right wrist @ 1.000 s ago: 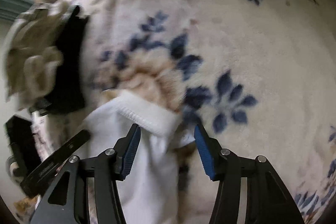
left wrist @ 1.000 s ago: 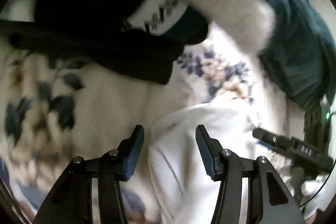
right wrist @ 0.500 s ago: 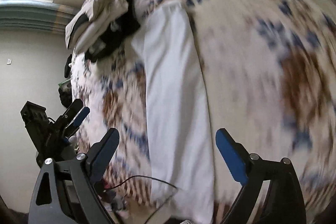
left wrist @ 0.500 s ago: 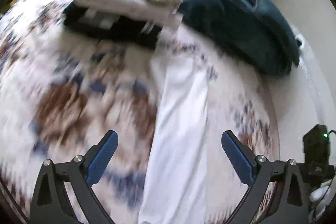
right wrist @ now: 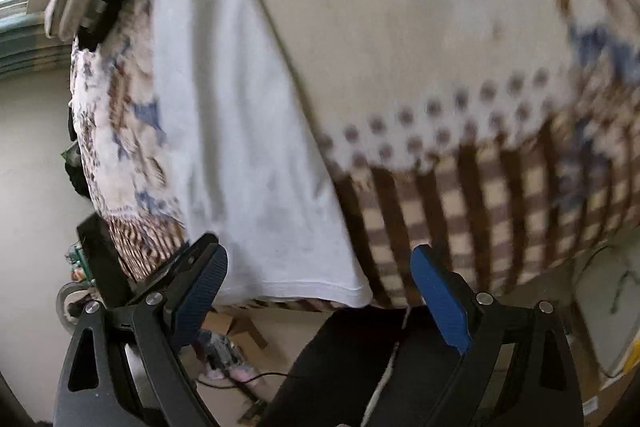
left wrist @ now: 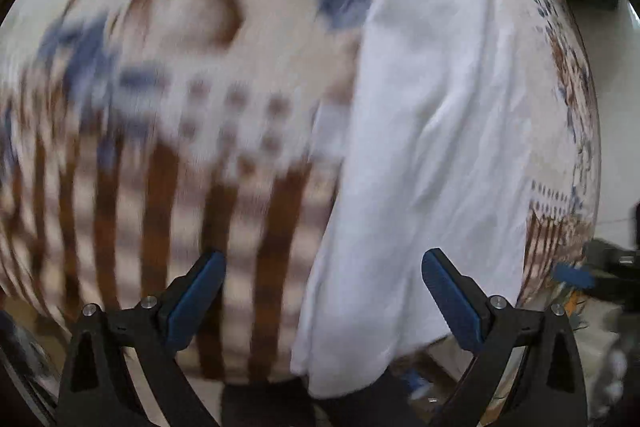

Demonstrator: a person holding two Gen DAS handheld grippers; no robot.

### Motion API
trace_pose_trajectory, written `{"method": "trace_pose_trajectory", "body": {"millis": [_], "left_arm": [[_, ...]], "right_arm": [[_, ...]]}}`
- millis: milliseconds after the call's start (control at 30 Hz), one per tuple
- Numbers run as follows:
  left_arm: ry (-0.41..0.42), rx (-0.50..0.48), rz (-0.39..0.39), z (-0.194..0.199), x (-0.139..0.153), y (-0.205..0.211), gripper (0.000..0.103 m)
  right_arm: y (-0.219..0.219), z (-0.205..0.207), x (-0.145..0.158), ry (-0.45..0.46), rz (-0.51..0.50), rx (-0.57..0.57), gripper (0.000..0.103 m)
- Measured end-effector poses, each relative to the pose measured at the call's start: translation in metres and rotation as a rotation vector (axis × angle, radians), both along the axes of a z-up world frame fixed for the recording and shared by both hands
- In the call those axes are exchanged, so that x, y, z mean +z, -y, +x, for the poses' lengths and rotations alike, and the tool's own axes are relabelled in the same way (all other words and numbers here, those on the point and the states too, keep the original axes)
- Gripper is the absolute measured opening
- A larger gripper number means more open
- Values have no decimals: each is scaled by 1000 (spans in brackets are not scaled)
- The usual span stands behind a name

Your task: Fold small clothes

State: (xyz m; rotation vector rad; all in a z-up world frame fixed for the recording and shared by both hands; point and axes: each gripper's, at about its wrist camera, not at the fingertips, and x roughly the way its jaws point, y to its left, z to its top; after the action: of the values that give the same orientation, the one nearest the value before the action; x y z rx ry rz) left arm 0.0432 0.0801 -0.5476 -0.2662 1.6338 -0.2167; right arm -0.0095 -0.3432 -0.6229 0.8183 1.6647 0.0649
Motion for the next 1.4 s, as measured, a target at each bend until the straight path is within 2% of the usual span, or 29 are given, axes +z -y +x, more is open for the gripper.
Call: {"method": "trace_pose_trajectory", "body": {"millis": [133,167,200,233,267,300,333,367,400,433,467,567,700,867,1033,1133,1267,1400], "left_arm": [[31,72,-70,-17,-1,-11,100],[45,74,-80,-18,0,-11,97],[51,74,-87,-21,0,-11,87],[53,69,-98,-25,1,-12,72],[56,62,-105,-27,2,-11,62],[53,55,-115,-28,3,-9,36],[47,48,-142,-32,2,-2,17],[46,44,-154,-34,4,1,14],[55,42,-164,-34,6,3,6],[69,41,-180,-36,10,7,6],[81,42,-184,-37,15,10,6],[115,64,-203,-39,29,11,5],[146,133,-266,-31,57,2,5],[235,178,-347,11,104,-6,5],[343,174,-424,83,147,-8,5],[411,159,-430,130,163,0,5],[472,146,-403,205,170,15,5],[473,176,-378,276,155,25,5]], "right_arm": [[-13,-22,-47,-46,91,-15,93],[-16,-28,-56,-50,106,-22,87],[-21,-29,-62,-57,111,-23,83],[-23,-33,-68,-65,116,-26,71],[-26,-38,-72,-63,130,-35,62],[-29,-41,-75,-63,143,-34,58],[-30,-43,-78,-63,147,-31,45],[-31,-45,-78,-61,151,-32,31],[-32,-48,-78,-56,159,-36,25],[-31,-50,-75,-50,169,-46,13],[-32,-50,-71,-36,184,-58,12],[-30,-52,-52,20,198,-77,10],[-26,-44,-13,102,203,-89,10],[-14,-15,41,198,178,-102,9],[-3,44,99,318,139,-117,9],[4,90,122,389,105,-127,9],[13,167,136,461,62,-141,9],[12,253,130,495,22,-123,9]]}}
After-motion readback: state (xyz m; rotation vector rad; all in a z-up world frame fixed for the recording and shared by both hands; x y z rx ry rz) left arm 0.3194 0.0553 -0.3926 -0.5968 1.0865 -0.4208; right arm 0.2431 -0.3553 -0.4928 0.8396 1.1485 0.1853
